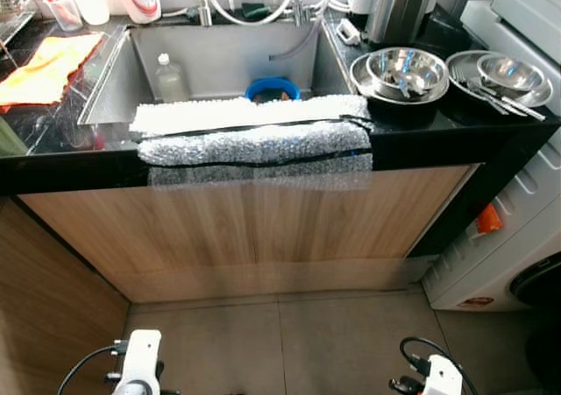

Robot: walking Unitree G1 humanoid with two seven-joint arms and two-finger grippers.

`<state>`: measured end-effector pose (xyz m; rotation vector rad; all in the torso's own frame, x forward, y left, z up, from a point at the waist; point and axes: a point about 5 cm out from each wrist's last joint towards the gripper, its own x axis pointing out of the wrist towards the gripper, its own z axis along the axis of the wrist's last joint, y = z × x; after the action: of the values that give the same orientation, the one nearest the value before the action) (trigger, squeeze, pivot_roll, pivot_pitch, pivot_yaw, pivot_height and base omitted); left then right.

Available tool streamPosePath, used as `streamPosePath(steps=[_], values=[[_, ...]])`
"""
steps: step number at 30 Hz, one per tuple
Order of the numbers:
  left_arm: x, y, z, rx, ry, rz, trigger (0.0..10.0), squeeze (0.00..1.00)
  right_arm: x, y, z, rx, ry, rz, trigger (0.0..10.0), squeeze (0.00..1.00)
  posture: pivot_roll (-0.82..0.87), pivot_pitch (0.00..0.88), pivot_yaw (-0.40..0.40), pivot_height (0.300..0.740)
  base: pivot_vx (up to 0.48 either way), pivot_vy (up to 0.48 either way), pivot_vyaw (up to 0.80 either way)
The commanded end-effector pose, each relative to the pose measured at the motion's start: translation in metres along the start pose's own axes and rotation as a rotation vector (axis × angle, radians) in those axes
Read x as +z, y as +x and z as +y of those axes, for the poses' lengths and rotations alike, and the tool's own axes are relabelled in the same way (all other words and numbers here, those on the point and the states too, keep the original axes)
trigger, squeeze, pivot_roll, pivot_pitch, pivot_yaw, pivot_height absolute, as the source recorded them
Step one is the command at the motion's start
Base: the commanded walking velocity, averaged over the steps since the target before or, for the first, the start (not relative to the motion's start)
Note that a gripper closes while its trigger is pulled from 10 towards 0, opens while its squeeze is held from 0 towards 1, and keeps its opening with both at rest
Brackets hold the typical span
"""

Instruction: Kitchen organization

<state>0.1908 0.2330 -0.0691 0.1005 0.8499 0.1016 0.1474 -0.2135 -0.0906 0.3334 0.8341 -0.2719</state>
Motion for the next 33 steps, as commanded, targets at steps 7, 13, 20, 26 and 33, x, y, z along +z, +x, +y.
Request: streamPosePath(steps=[7, 13, 20, 26, 33], values=[[-0.0072, -0.0017, 0.0024, 0.004, 0.010, 0.027, 10.0, 0.00, 0.0003, -0.0011, -0.0045, -0.013, -0.040, -0.003, 10.0, 0.00, 0.00, 0.102, 0.013, 0.740, 0.325, 0.000, 0.16], [-0.0063, -0.0014, 0.0005, 0.001, 0.012, 0.024, 10.0, 0.00, -0.0004, -0.0014, -0.0054, -0.014, -0.017, 0.000, 10.0, 0.00, 0.00, 0.102, 0.011, 0.740, 0.331, 0.000, 0.10], [-0.0058, -0.0013, 0.0009, 0.010, 0.015, 0.020, 10.0, 0.00, -0.0006, -0.0015, -0.0057, -0.015, -0.018, 0.001, 10.0, 0.00, 0.00, 0.104, 0.009, 0.740, 0.184, 0.000, 0.00], [-0.0056, -0.0014, 0.0004, 0.010, 0.008, 0.014, 10.0, 0.00, -0.0003, -0.0012, -0.0047, -0.010, -0.020, 0.002, 10.0, 0.00, 0.00, 0.102, 0.009, 0.740, 0.000, 0.000, 0.00], [-0.0065, -0.0016, -0.0008, 0.005, 0.005, 0.015, 10.0, 0.00, -0.0004, -0.0012, -0.0048, -0.010, -0.017, 0.001, 10.0, 0.00, 0.00, 0.100, 0.008, 0.740, 0.000, 0.000, 0.00]])
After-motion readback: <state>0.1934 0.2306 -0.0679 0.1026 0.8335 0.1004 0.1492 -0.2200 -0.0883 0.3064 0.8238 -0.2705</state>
